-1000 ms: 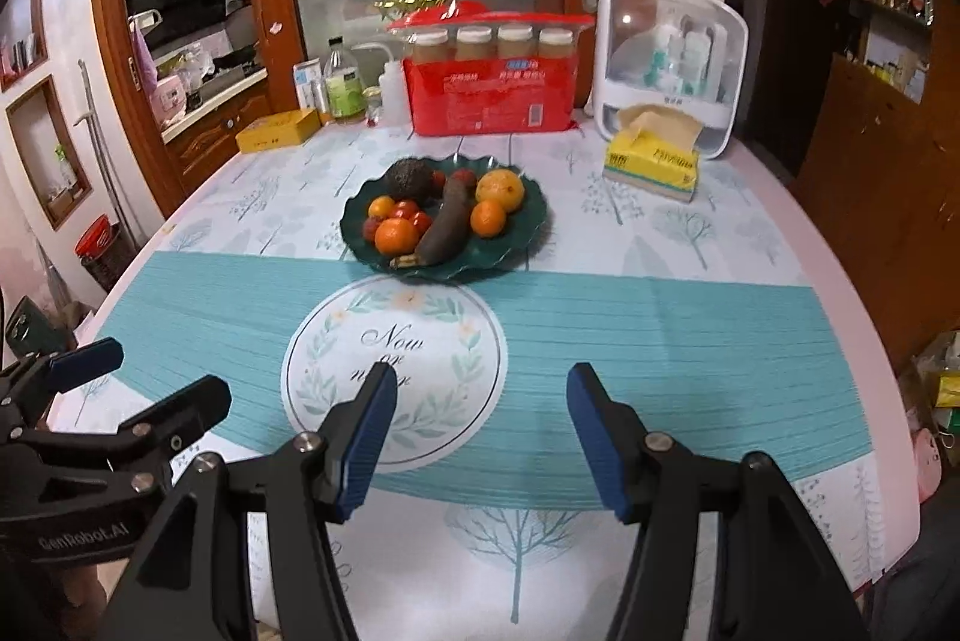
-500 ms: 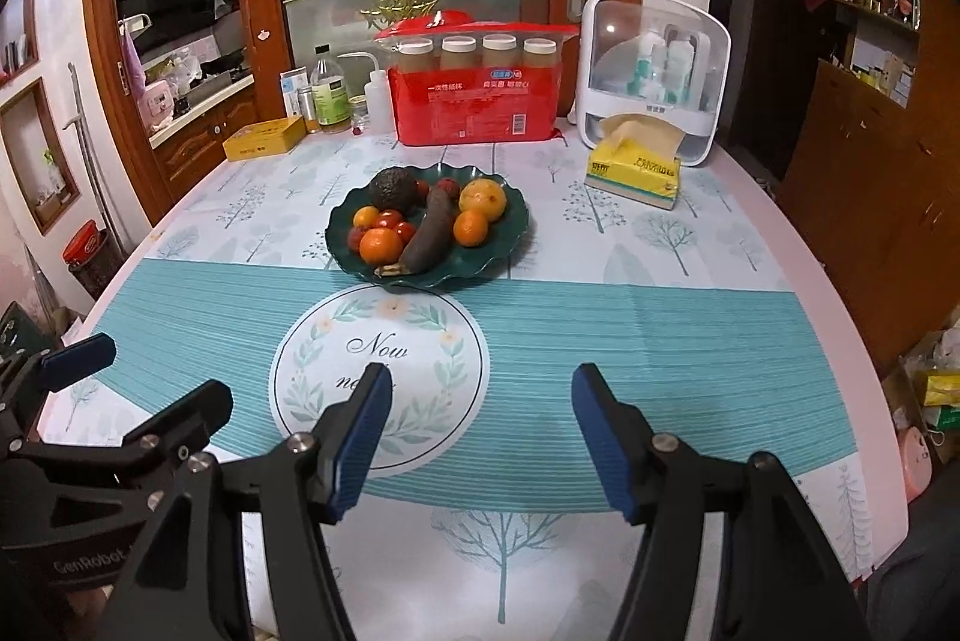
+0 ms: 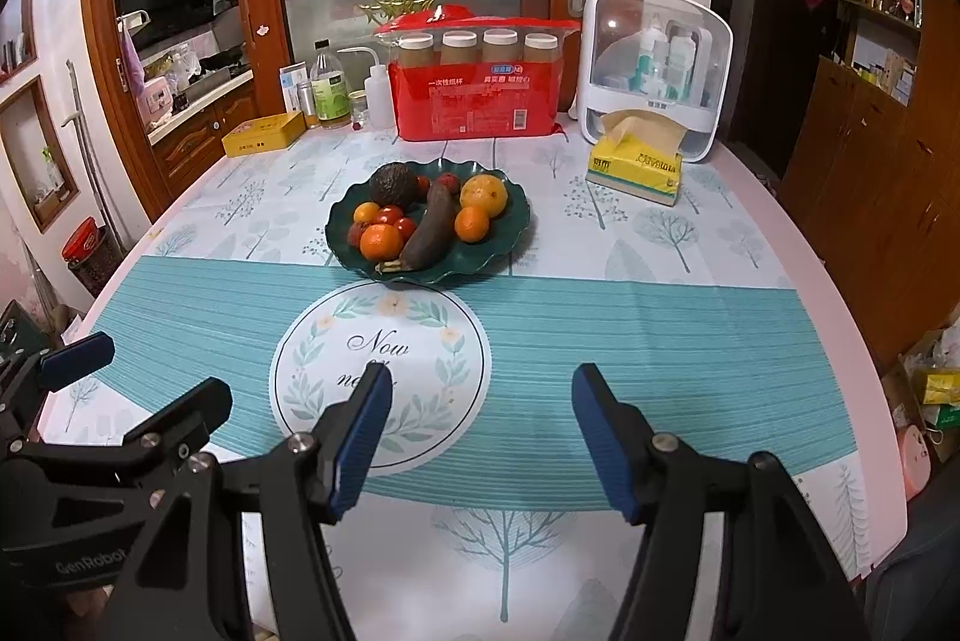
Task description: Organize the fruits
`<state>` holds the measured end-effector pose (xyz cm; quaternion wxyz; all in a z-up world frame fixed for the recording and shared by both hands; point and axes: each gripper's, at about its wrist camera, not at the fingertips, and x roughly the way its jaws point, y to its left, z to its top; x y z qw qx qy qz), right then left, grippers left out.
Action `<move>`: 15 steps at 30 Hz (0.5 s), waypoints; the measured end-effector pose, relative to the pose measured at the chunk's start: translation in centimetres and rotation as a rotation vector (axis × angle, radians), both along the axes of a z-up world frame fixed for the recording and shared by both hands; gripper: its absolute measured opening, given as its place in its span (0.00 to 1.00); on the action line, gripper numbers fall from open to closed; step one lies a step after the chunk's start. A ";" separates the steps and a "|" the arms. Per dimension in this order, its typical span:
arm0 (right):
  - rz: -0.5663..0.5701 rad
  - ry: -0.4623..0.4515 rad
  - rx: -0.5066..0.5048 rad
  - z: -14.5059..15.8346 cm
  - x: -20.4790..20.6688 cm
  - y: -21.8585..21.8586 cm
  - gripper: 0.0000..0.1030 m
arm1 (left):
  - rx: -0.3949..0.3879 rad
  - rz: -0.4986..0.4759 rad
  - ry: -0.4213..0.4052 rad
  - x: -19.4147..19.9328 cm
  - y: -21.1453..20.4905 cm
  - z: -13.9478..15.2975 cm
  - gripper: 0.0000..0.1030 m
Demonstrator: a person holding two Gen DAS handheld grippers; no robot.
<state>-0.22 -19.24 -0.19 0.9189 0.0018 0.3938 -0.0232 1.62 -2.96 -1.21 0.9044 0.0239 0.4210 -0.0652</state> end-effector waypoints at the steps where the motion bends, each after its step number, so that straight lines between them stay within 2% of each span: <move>1: 0.000 0.000 0.000 0.0 0.0 0.0 0.61 | 0.000 0.001 0.000 0.0 0.1 0.0 0.99; 15: -0.001 0.015 0.004 -0.8 0.2 0.3 0.61 | 0.010 0.010 0.017 0.2 0.1 -0.5 0.99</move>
